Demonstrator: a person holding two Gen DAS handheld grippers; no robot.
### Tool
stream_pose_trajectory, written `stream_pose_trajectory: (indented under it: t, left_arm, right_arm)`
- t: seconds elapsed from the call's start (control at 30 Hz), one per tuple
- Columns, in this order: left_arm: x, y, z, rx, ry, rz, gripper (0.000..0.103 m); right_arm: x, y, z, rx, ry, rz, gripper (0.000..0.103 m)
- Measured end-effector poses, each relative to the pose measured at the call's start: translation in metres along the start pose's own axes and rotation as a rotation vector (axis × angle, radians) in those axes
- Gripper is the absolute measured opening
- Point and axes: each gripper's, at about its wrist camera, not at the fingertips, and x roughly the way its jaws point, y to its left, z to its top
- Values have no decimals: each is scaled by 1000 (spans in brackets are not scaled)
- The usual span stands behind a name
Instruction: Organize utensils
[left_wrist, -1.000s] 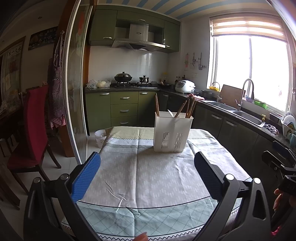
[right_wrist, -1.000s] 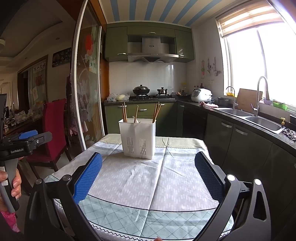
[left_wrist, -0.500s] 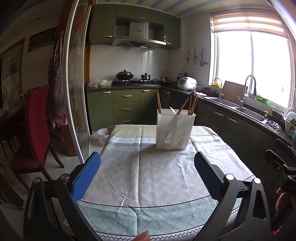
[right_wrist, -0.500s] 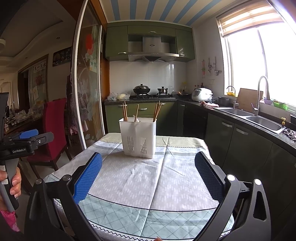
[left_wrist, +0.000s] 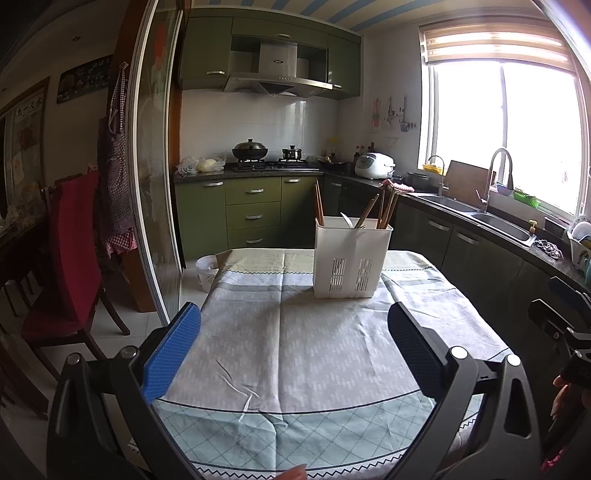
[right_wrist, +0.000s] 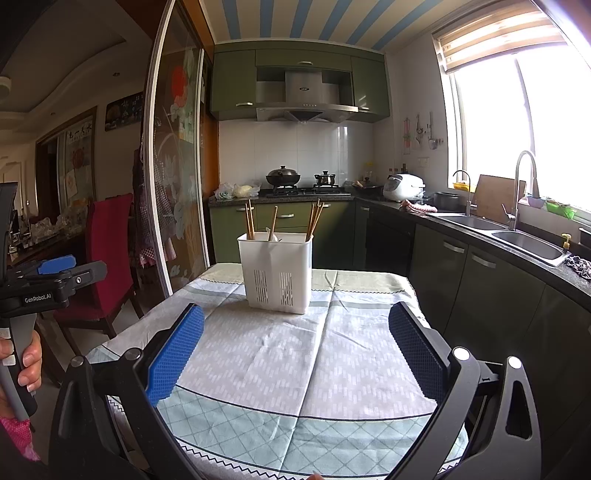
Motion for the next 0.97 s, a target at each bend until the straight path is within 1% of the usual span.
stream_pose_trajectory:
  t: [0.2, 0.3, 0.43, 0.63, 0.77, 0.97]
  left_arm:
    - [-1, 0, -1, 1, -12, 4, 96]
    - [0, 0, -1, 1, -16, -5, 96]
    - [3, 3, -1, -11, -8, -8, 96]
    - [5, 2, -2, 3, -9, 1, 96]
    - [5, 0, -3, 14, -8, 20, 96]
    - [7, 2, -4, 3, 8, 11, 96]
  right_arm:
    - [1, 0, -2, -2, 3, 2, 99]
    - [1, 0, -3, 0, 3, 2, 99]
    - [1, 0, -4, 3, 6, 4, 99]
    - [3, 0, -7, 6, 9, 6, 99]
    - [3, 0, -6, 6, 9, 6, 99]
    - [5, -1, -8, 11, 12, 9, 99]
